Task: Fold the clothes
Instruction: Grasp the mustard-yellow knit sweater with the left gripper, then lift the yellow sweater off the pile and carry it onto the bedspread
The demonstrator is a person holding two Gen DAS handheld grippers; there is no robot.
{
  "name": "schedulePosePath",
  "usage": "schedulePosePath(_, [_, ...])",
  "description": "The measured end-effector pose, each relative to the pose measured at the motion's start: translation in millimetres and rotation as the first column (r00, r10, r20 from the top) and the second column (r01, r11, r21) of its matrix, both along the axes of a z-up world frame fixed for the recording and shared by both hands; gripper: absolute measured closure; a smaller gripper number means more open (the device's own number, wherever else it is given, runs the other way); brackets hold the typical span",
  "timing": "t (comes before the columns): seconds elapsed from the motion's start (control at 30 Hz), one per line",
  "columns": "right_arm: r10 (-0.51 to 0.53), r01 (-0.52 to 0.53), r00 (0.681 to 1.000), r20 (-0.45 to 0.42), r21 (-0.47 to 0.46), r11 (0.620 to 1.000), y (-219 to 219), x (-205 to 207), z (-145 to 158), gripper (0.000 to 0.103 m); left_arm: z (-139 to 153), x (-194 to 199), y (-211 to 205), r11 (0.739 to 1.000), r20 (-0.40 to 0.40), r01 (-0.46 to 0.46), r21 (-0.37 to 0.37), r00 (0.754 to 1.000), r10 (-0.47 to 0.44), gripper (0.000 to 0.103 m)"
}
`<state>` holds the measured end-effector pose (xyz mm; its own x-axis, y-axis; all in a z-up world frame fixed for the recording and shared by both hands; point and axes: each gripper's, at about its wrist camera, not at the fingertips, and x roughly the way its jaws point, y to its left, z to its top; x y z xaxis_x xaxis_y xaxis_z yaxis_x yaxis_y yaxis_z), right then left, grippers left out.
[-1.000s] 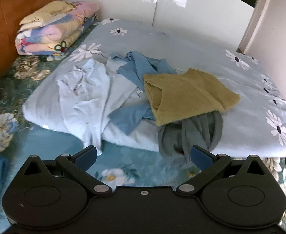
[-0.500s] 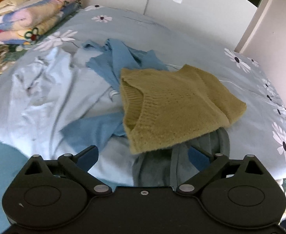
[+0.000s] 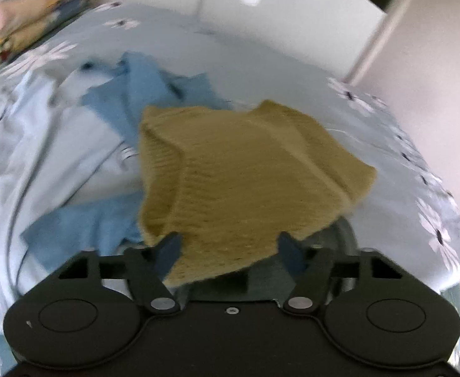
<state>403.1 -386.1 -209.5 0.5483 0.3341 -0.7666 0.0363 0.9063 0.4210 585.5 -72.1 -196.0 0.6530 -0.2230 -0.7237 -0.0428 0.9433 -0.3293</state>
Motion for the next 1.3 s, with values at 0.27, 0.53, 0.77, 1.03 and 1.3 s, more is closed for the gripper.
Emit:
schedulePosePath(0.27, [0.006, -0.006, 1.000, -0.005, 0.016, 1.000, 3, 3, -8, 0.000, 5, 8, 0, 0.994, 0.061, -0.041, 0.099, 0.998, 0.035, 0.037])
schedulePosePath(0.53, [0.000, 0.000, 0.999, -0.041, 0.019, 1.000, 3, -2, -19, 0.000, -16, 49, 9, 0.994, -0.040, 0.030, 0.109, 0.999, -0.026, 0.029])
schedulePosePath(0.77, [-0.038, 0.040, 0.997, -0.071, 0.016, 0.999, -4, -9, -30, 0.000, -19, 58, 17, 0.974, -0.047, 0.100, -0.202, 0.993, -0.112, 0.037])
schedulePosePath(1.03, [-0.037, 0.040, 0.996, -0.083, 0.029, 0.999, -3, -10, -37, 0.000, -31, 69, 0, 0.965, -0.090, 0.121, -0.231, 0.985, -0.145, 0.043])
schedulePosePath(1.3, [-0.048, 0.051, 0.995, -0.091, 0.031, 0.998, -4, -14, -38, 0.000, -36, 73, 4, 0.944, -0.103, -0.076, -0.320, 0.994, 0.045, 0.084])
